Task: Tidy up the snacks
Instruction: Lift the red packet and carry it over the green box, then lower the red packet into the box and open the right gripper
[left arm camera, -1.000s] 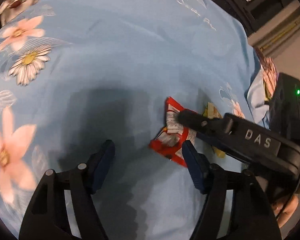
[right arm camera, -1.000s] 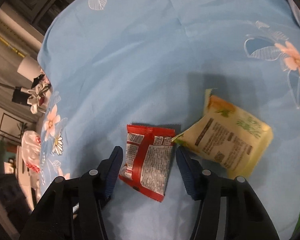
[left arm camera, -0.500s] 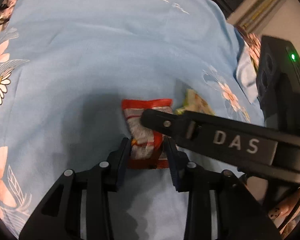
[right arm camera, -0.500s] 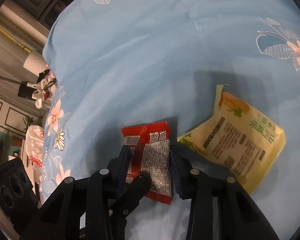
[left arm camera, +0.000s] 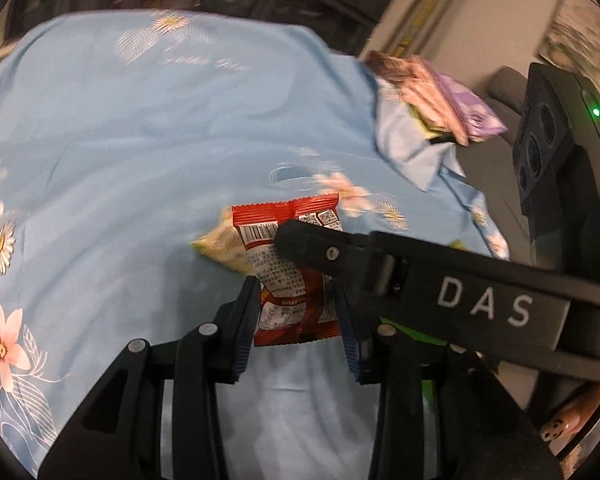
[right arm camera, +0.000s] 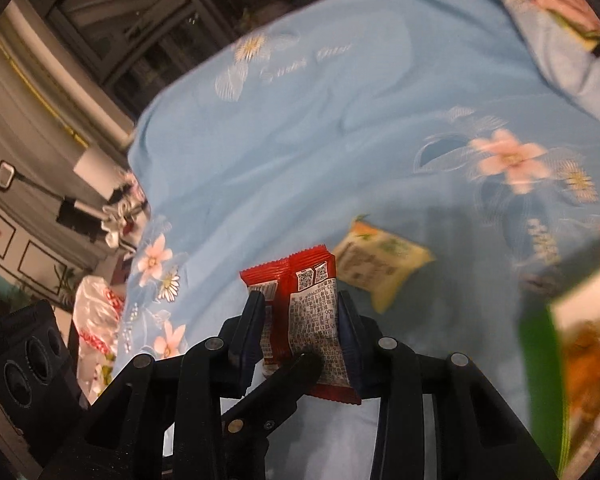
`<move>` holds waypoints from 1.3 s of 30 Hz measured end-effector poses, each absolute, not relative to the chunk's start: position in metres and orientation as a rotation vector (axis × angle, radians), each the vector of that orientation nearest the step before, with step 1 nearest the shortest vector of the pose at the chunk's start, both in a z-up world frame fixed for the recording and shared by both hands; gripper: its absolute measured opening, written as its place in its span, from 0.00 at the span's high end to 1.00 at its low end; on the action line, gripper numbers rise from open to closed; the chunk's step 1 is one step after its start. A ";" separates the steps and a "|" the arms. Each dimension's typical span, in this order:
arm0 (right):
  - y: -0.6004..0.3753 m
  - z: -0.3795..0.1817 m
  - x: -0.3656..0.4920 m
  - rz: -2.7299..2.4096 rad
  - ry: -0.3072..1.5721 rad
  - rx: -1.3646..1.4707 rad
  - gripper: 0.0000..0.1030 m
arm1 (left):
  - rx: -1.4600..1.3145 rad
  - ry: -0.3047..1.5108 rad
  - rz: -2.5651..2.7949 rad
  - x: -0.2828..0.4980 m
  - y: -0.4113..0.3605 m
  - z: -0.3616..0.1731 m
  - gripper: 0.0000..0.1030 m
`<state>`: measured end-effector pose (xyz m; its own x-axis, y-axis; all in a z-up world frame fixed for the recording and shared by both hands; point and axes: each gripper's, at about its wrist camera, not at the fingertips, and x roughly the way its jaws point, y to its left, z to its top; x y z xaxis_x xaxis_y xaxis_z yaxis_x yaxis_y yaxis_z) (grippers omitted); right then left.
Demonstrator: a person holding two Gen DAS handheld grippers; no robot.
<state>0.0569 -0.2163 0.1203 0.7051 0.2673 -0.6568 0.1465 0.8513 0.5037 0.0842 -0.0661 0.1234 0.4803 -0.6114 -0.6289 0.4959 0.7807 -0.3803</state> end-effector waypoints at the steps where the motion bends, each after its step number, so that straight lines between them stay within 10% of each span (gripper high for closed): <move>1: -0.222 0.124 0.049 0.063 0.781 0.572 0.62 | -0.143 0.821 -0.698 0.077 -0.073 0.129 0.63; 31: -0.381 0.078 -0.093 -0.412 0.758 0.803 0.60 | -0.007 0.985 -1.112 0.026 -0.274 0.096 0.62; 39: -0.376 0.096 -0.097 -0.422 0.670 0.772 0.34 | -0.084 0.943 -1.019 0.048 -0.237 0.108 0.36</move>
<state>-0.0967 -0.3759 0.0961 0.7169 -0.1078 -0.6887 0.5746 0.6508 0.4963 0.0480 -0.2369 0.1083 0.1824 -0.7545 -0.6305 0.6869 0.5566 -0.4674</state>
